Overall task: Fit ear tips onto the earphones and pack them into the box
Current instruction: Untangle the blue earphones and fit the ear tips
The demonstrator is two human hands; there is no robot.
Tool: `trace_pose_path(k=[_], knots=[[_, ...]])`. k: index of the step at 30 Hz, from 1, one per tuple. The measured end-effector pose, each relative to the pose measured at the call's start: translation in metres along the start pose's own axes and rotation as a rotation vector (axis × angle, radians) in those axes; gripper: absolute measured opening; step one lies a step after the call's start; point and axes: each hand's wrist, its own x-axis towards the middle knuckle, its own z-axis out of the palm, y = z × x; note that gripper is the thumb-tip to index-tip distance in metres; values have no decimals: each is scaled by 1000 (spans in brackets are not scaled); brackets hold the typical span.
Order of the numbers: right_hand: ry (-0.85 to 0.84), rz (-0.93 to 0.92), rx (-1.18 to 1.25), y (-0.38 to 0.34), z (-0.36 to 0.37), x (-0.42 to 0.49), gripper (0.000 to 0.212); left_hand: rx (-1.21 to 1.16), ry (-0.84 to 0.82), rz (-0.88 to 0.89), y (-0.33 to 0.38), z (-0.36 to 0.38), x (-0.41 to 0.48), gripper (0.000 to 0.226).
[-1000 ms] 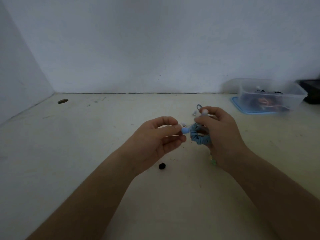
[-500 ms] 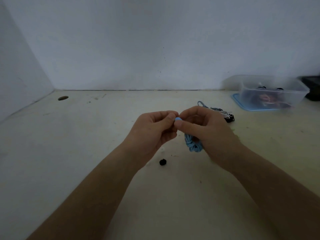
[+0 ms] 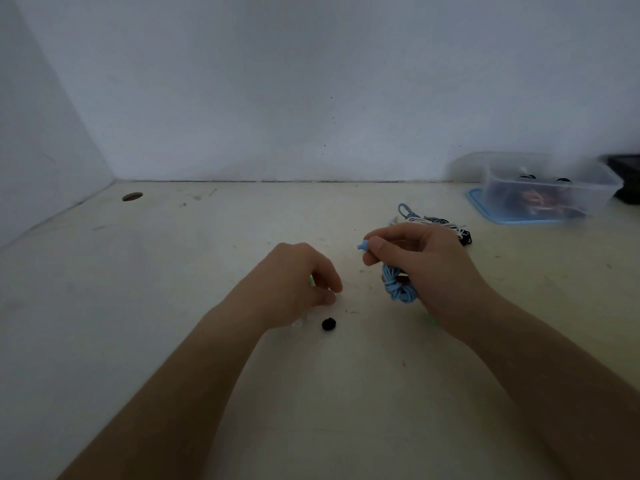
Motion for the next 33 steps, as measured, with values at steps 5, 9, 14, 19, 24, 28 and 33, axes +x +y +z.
trace_pose_path(k=[5, 9, 14, 19, 24, 28, 33], knots=[[-10, 17, 0, 2, -1, 1, 7, 10, -27, 7, -1, 2, 2, 9], [-25, 34, -6, 2, -1, 1, 7, -32, 31, 19, -5, 0, 1, 16], [-44, 54, 7, 1, 0, 0, 7, -433, 241, 8, -3, -1, -1, 7], [-39, 57, 46, -3, 1, 0, 14, -934, 231, -36, 5, -1, -7, 14], [-57, 51, 89, -4, 0, -1, 15, -1311, 137, -111, 7, 2, -4, 24], [-52, 21, 98, -5, 0, -1, 13, -1441, 94, -112, 9, 0, -4, 26], [-44, 13, 131, -6, 1, -1, 8, -1478, 96, -127, 9, -1, -5, 22]])
